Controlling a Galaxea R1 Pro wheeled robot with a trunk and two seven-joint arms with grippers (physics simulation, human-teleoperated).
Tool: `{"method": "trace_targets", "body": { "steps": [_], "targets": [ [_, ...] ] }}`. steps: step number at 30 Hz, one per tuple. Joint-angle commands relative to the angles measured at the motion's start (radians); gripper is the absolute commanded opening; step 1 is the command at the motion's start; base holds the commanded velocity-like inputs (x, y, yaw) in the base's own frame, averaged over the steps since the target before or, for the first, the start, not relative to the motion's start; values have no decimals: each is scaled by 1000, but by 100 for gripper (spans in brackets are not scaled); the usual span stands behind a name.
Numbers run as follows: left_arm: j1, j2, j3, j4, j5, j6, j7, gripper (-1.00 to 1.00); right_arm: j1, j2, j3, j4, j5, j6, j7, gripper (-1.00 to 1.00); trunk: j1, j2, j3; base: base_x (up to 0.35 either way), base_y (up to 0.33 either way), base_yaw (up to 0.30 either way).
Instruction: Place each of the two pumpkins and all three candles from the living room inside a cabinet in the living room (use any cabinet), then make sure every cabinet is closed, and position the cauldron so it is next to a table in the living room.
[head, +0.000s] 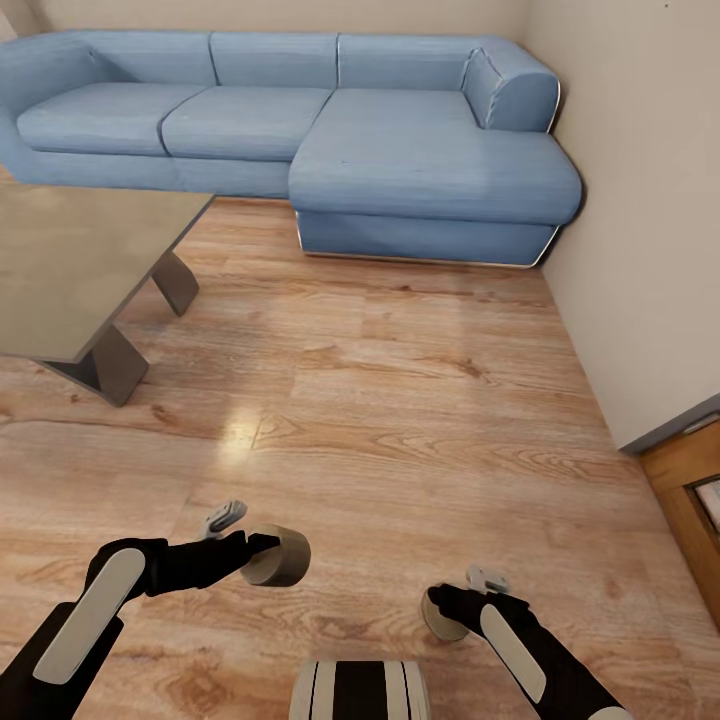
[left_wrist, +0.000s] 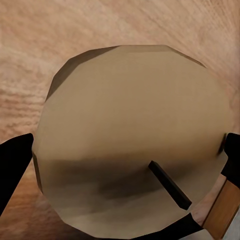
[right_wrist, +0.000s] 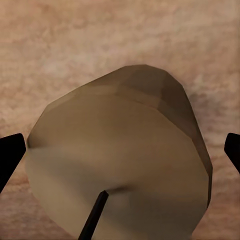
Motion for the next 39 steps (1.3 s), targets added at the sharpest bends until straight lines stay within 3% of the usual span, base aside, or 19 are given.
{"method": "trace_targets", "body": {
  "steps": [1,7,8,39],
  "targets": [
    [-1,1,-1,-1,11,1,11,-100,0,-2,5,15,-5,3,-11,100,0,0,-1,0,0,0],
    [-1,1,-1,-1,11,1,11,-100,0,-2,5,15,-5,4,-11,100,0,0,-1,0,0,0],
    [-1,0,-1,-1,11,1,11,-100,0,-2,5,15,-5,4,-11,-100,0,0,-1,0,0,0],
    [-1,0,-1,3,11,1,11,-100,0,-2,5,15,-5,4,-11,-100,0,0,3,0,0,0]
  ]
}}
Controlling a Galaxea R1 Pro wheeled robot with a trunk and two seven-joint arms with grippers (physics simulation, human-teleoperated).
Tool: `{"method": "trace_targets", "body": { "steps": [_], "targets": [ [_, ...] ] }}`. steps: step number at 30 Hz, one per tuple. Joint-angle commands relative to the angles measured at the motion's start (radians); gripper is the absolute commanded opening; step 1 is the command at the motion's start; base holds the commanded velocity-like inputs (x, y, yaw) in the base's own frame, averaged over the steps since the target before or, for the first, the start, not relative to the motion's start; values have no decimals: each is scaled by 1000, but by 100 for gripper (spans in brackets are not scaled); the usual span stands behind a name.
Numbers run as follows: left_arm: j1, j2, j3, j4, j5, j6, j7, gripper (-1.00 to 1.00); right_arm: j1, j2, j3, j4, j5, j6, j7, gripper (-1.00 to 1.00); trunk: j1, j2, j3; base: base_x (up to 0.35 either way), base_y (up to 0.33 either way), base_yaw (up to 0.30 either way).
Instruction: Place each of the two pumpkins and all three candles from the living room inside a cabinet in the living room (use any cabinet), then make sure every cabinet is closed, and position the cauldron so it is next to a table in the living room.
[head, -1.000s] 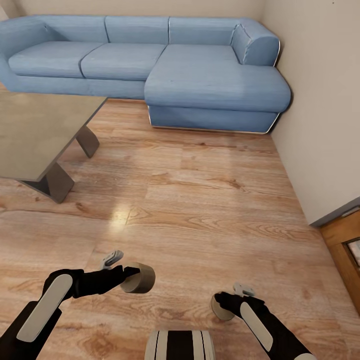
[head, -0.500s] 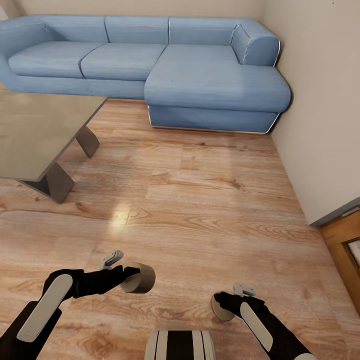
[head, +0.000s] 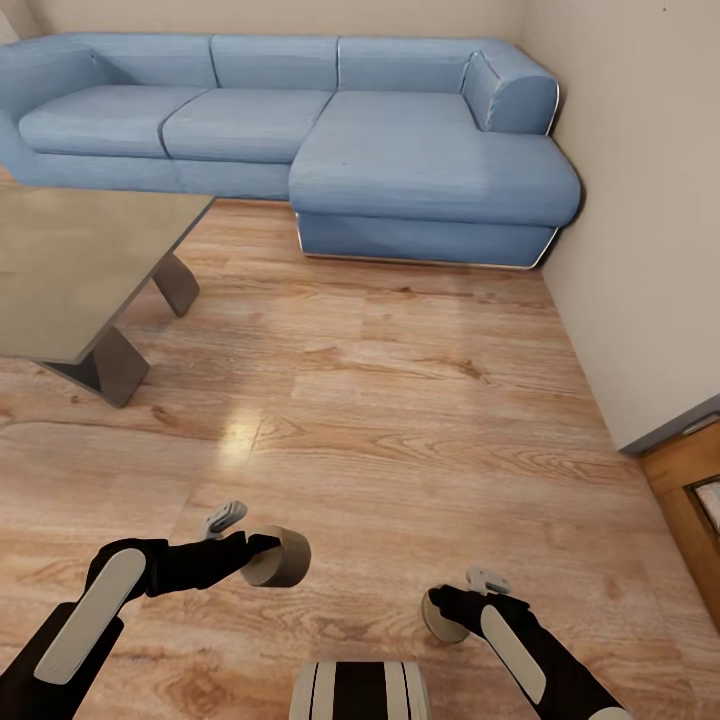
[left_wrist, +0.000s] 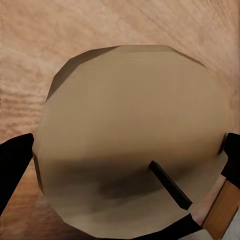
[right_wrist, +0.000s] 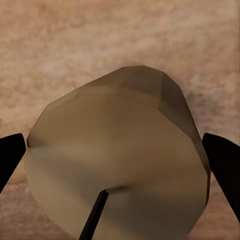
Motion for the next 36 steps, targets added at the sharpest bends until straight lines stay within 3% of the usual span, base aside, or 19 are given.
{"method": "trace_targets", "body": {
  "steps": [1,7,25,36],
  "targets": [
    [-1,1,-1,-1,11,1,12,-100,0,-2,5,8,-9,3,-9,-100,0,0,-1,0,0,0],
    [-1,1,-1,-1,11,1,12,-100,0,-2,5,8,-9,3,-9,-100,0,0,-1,0,0,0],
    [-1,-1,0,1,11,-3,15,-100,0,-4,4,-5,-6,7,-7,-100,-8,4,69,0,0,0],
    [-1,-5,-1,1,11,-4,17,-100,0,-7,-4,-11,-16,16,29,-100,-13,7,111,0,0,0]
  ]
}}
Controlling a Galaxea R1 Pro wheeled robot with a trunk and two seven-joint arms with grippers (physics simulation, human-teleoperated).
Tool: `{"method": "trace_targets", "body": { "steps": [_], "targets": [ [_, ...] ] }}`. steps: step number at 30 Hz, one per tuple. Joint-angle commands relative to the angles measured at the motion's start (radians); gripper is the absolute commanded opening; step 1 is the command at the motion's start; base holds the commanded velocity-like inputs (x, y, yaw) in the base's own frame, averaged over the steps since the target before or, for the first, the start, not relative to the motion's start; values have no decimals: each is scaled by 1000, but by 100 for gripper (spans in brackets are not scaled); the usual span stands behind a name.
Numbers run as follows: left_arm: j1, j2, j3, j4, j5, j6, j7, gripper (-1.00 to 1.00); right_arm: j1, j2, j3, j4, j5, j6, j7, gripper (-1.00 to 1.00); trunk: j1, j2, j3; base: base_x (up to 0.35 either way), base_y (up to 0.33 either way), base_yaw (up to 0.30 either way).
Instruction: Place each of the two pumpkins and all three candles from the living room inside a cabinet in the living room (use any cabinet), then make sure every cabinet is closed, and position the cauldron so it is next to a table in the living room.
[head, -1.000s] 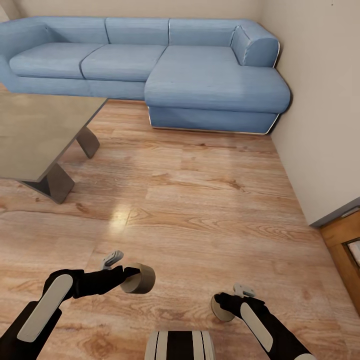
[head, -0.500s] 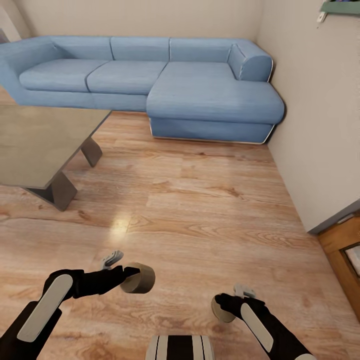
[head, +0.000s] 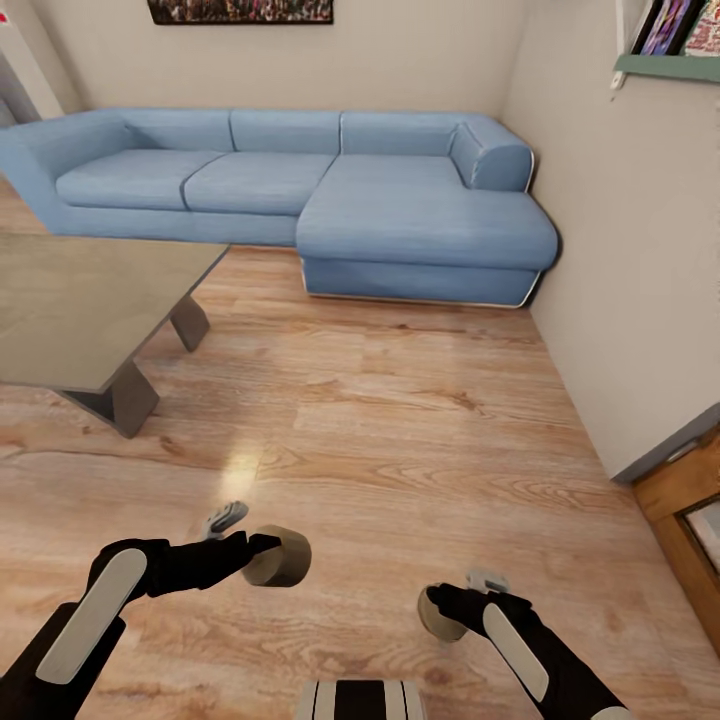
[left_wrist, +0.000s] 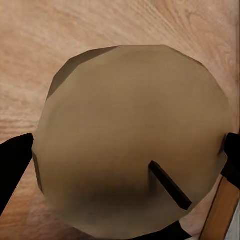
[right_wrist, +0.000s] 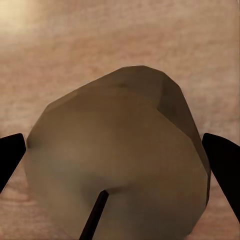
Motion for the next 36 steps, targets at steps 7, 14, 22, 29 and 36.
{"method": "trace_targets", "body": {
  "steps": [7,14,22,29,36],
  "targets": [
    [0,3,-1,-1,10,1,12,-100,0,-2,1,-5,-17,8,-9,-100,-3,1,26,0,0,0],
    [0,1,-1,-1,10,1,13,-100,0,-2,-3,-113,-56,60,-9,-100,-6,3,53,0,0,0],
    [0,5,-1,-1,10,1,13,-100,0,-2,-3,-134,-84,72,-9,-100,-10,5,84,0,0,0],
    [-1,5,0,-1,10,1,13,-100,0,-2,-3,-134,-84,72,-10,-100,-13,6,111,0,0,0],
    [0,5,-1,-1,9,1,14,-100,0,-2,-3,-134,-84,71,-10,-100,-16,8,139,0,0,0]
  ]
}}
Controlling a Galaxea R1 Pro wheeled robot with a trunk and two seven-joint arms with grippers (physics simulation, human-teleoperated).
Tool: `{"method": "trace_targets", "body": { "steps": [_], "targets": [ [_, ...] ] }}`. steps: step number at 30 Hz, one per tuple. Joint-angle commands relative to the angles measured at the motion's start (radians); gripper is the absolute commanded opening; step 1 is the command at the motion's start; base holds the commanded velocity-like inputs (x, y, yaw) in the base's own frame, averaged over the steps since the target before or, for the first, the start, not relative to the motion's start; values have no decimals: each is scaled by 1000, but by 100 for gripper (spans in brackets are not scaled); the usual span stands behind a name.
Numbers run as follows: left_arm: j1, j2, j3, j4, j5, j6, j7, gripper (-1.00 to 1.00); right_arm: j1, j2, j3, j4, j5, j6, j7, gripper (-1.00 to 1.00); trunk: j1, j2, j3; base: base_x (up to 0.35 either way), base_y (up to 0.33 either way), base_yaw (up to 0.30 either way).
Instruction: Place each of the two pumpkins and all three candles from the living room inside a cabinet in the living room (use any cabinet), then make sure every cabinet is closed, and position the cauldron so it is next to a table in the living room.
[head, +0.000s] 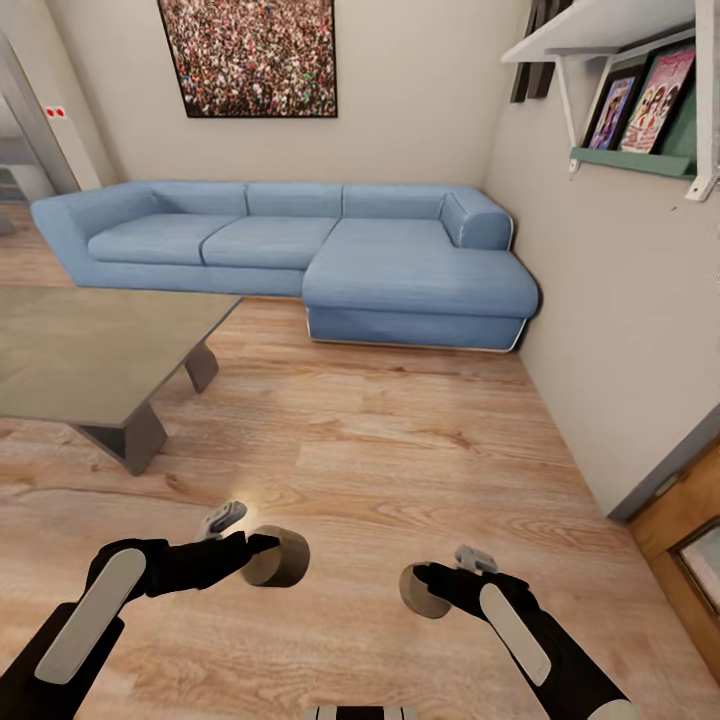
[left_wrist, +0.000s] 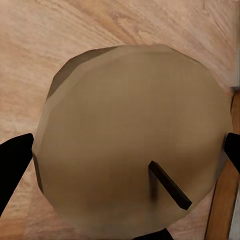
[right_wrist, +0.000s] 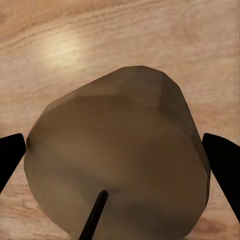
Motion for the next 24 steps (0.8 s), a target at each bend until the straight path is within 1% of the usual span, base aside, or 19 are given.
{"method": "trace_targets", "body": {
  "steps": [1,4,11,18,24],
  "targets": [
    [-1,1,-2,-1,9,1,12,-100,-1,-1,4,-2,-11,1,-10,-100,-1,0,3,0,0,0],
    [-1,1,-2,-1,9,1,12,-100,-1,-1,4,-2,-11,1,-9,-100,-2,1,15,-80,0,0],
    [-1,1,-2,-1,9,1,12,-100,-1,-1,4,-2,-11,1,-10,-100,-5,2,42,-248,0,0],
    [-1,0,-2,-1,8,1,14,-100,-1,-1,4,-1,-11,0,-10,-100,-8,4,69,-57,0,0],
    [-1,-4,-2,-1,6,1,14,-100,-1,-1,4,0,-11,1,-10,-100,-11,5,90,-274,0,0]
  ]
}}
